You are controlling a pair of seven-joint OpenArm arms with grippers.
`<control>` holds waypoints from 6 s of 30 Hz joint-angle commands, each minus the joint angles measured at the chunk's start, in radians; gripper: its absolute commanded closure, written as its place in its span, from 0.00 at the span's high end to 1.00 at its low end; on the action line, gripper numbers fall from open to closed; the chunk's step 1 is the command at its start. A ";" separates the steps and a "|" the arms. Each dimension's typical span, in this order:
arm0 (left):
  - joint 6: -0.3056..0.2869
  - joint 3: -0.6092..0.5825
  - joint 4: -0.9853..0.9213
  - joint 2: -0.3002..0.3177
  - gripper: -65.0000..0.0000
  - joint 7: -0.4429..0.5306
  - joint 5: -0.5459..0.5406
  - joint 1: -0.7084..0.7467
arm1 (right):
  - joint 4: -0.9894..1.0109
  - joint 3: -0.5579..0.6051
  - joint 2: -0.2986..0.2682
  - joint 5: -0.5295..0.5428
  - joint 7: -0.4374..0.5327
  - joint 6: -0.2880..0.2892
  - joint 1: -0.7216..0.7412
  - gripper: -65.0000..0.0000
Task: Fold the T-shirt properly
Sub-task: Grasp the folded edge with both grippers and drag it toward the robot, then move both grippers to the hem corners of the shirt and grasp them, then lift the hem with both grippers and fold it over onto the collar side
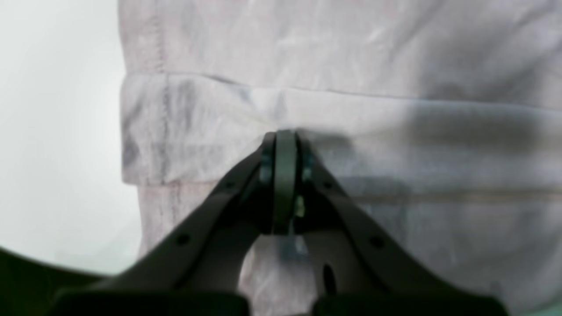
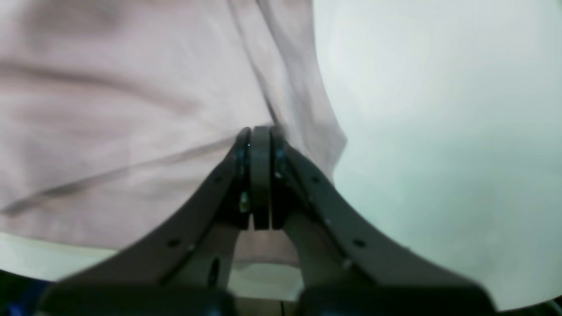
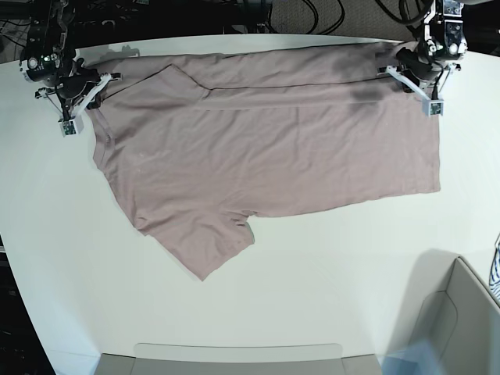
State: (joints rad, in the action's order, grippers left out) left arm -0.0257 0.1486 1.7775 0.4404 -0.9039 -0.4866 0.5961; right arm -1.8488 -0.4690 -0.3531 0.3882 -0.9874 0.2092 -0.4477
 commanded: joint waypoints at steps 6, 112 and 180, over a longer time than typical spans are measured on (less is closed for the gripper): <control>-0.007 0.069 0.112 -0.002 0.00 -0.053 -0.014 -0.008 | -0.137 -0.087 0.022 -0.007 0.009 -0.004 0.005 0.00; -0.153 -0.192 -0.747 0.154 0.26 0.038 -0.025 -0.907 | 1.076 0.709 0.029 -0.116 0.378 -0.001 0.958 0.48; -0.340 0.253 -0.132 0.119 0.00 -0.172 -0.174 -0.457 | 0.096 0.287 -0.011 -0.114 0.075 -0.001 0.464 0.00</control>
State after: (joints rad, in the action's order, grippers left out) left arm -0.3626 0.3939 1.6257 0.5369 -1.0973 -0.6548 0.1493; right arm -1.7363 -0.1753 -0.3519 0.2691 -0.9268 0.2092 0.0006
